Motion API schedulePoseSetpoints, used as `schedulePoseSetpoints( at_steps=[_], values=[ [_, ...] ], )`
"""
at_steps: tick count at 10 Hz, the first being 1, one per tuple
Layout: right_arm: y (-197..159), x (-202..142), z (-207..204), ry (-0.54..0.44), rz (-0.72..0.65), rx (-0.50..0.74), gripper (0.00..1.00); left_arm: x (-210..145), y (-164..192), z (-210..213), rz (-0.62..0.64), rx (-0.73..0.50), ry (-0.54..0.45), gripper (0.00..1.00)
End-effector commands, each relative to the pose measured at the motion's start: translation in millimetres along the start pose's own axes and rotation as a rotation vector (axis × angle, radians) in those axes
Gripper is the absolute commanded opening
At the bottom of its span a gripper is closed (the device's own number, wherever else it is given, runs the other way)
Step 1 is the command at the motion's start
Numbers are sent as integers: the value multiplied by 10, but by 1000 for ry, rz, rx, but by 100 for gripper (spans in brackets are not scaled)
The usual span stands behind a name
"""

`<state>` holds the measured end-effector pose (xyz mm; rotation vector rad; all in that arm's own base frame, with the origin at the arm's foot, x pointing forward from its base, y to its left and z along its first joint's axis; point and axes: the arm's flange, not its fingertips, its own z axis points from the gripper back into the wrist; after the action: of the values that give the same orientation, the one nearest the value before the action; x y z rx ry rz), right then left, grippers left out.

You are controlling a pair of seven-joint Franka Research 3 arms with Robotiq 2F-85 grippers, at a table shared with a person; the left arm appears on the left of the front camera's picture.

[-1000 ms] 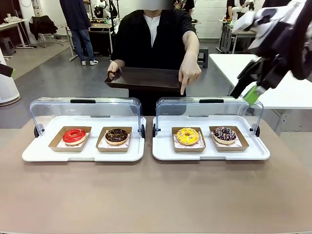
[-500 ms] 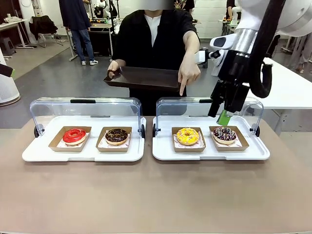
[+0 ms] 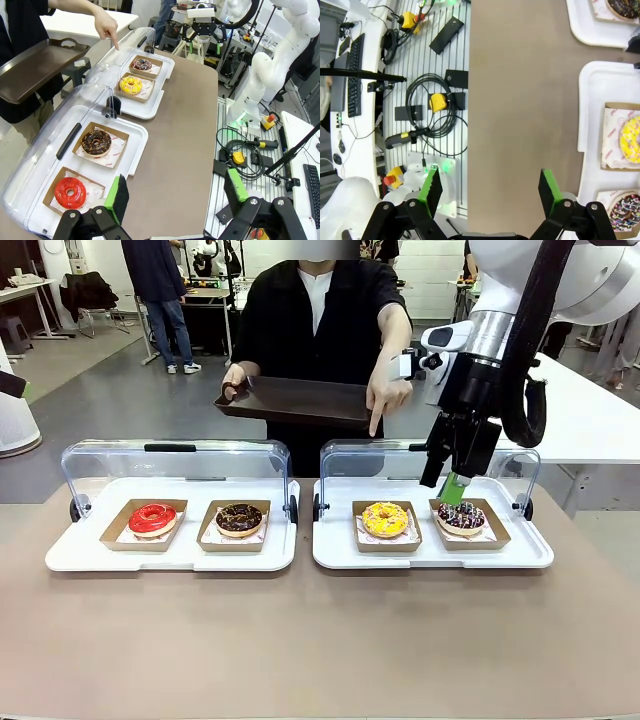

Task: Provide the desired donut to the person.
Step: Pick up and lift the Paper togo box containing the Donut pointed at by the person.

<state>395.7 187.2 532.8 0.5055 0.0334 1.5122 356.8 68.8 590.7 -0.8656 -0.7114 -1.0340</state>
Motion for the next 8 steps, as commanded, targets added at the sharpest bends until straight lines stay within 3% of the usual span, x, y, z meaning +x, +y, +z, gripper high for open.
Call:
schedulePoseSetpoints(
  at_steps=[1,3,4,6,8],
  values=[
    [12,6,12,2,1,-5,100,21,10,6,-19,-3,-22,100],
    [2,1,1,0,0,0,100,21,10,6,-19,-3,-22,100],
    [8,52,-179,88,28,-86,100,21,10,6,-19,-3,-22,100],
    [-129,151,-516,217,50,-121,100,21,10,6,-19,-3,-22,100],
    [-222,190,-738,292,66,-168,100,21,10,6,-19,-3,-22,100]
  ],
)
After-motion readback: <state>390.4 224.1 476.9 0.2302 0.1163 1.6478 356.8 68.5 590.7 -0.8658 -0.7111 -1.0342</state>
